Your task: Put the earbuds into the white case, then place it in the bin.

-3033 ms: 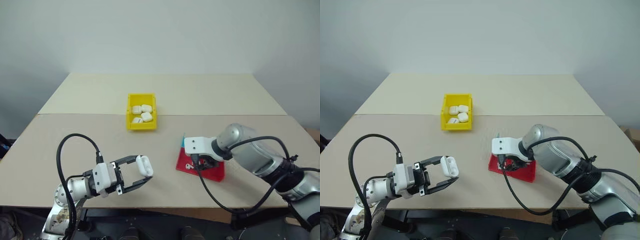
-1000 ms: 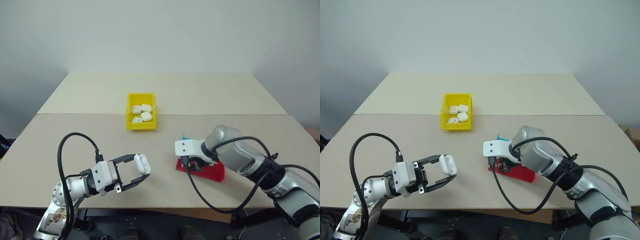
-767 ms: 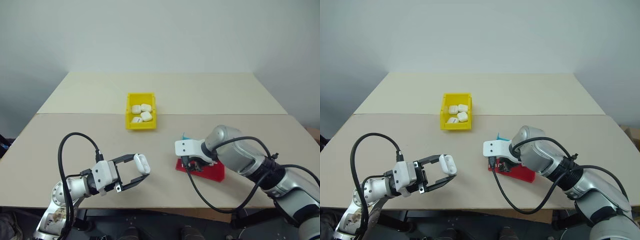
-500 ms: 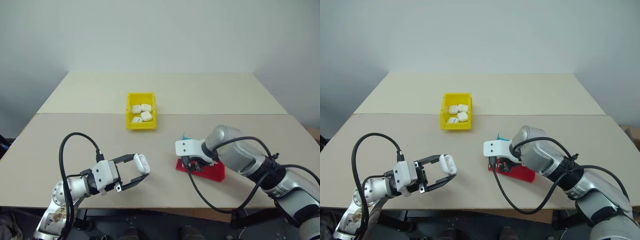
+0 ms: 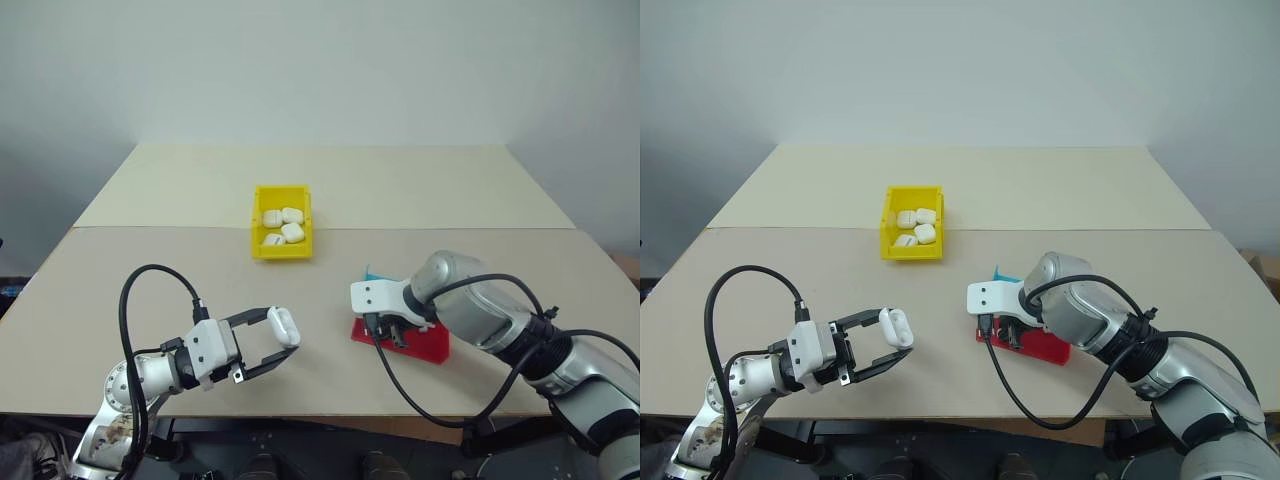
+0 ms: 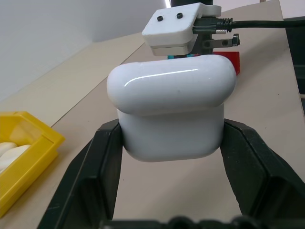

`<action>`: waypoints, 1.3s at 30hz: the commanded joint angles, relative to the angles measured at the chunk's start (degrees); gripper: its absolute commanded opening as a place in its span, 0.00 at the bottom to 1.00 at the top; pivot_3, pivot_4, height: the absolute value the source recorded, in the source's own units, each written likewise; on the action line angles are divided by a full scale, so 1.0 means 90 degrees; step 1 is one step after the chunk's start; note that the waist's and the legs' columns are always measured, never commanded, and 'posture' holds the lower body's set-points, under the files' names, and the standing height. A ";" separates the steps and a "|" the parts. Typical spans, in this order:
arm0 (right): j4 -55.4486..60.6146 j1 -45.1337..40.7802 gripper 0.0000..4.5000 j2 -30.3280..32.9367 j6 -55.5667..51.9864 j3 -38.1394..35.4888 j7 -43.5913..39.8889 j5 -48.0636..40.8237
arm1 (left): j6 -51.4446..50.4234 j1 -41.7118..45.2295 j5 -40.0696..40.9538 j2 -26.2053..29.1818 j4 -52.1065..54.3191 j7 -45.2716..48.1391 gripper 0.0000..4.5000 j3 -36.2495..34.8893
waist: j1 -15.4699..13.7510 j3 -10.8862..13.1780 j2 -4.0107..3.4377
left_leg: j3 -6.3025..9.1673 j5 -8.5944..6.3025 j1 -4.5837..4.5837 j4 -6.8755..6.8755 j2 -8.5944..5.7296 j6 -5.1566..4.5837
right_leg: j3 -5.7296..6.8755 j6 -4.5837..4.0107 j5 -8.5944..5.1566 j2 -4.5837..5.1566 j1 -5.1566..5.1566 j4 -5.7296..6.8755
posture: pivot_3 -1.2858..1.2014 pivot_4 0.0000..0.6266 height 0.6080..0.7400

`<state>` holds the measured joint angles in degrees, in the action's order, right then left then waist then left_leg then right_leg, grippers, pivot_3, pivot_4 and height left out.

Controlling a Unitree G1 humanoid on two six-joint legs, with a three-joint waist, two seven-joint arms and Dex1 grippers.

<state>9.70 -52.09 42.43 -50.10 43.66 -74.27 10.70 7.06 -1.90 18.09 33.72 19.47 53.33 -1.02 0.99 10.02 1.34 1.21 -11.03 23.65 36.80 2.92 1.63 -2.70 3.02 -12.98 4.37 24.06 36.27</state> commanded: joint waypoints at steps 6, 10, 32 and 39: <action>0.0130 -0.0016 0.21 0.0046 0.0183 -0.0064 0.0034 0.0120 | -0.0049 0.0081 0.0008 0.0047 0.0245 -0.0062 0.62 0.0006 | 0.0000 0.0000 0.0000 | 0.0000 0.0000 0.0000 0.0000 0.0000 0.0000 | 0.0000 0.0000 0.0000 0.0000 0.0000 0.0000 | 0.52 0.24 1.00; 0.0128 -0.0005 0.15 0.0045 0.0222 -0.0067 0.0033 0.0138 | -0.0046 0.0084 0.0001 0.0040 0.0248 -0.0070 0.62 0.0013 | 0.0000 0.0000 0.0000 | 0.0001 0.0000 0.0000 0.0000 0.0000 0.0000 | 0.0000 0.0000 0.0000 0.0000 0.0000 0.0000 | 0.52 0.24 1.00; 0.2367 0.1065 0.15 -0.1422 0.0106 -0.7067 0.0694 -0.4871 | -0.1556 0.2074 0.2233 -0.0705 0.0659 0.0533 0.62 0.0741 | 0.0006 -0.0004 0.0004 | 0.0014 0.0000 0.0007 0.0004 -0.0001 -0.0001 | 0.0009 -0.0019 0.0016 -0.0005 -0.0019 -0.0006 | 0.52 0.24 1.00; 0.2342 0.1723 0.15 -0.2376 0.1442 -0.7180 0.1048 -0.5959 | -0.2329 0.2714 0.2853 -0.0780 0.0558 0.0871 0.62 0.0814 | 0.0022 -0.0005 0.0002 | 0.0017 0.0002 -0.0014 0.0003 0.0000 -0.0003 | 0.0003 0.0012 -0.0003 -0.0012 -0.0029 0.0005 | 0.52 0.24 1.00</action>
<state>29.67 -36.70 21.18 -41.38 -20.58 -64.80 -40.33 -12.99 21.37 42.11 26.69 23.75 60.10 6.33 1.19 9.98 1.35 1.38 -11.02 23.50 36.82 2.92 1.60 -2.67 3.12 -13.00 4.26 23.73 36.29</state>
